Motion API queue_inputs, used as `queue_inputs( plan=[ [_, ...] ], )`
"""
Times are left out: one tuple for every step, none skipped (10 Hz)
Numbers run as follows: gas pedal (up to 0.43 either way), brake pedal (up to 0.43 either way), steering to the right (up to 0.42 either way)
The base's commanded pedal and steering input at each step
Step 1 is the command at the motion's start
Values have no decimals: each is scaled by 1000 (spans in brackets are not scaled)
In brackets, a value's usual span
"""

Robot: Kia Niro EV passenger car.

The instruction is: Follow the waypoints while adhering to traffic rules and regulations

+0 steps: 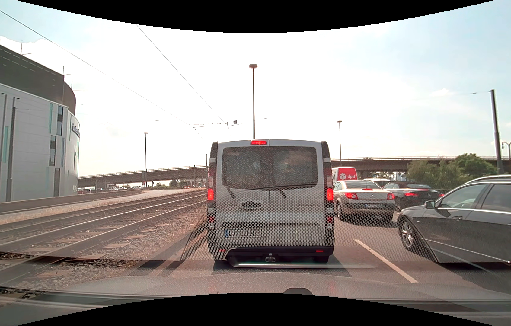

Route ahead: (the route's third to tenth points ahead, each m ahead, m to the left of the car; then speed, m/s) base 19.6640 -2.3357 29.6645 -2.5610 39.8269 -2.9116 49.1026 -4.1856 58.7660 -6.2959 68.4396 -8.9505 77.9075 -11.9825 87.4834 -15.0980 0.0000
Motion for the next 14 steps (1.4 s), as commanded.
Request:
queue_inputs(
  plan=[
    [0,244,-3],
    [0,250,-4],
    [0,250,-4],
    [0,250,-5],
    [0,250,-6],
    [0,250,-6],
    [0,244,-8],
    [0,250,-10],
    [0,250,-10],
    [0,250,-10],
    [0,250,-10],
    [0,244,-10],
    [0,250,-9],
    [0,250,-6]
  ],
)
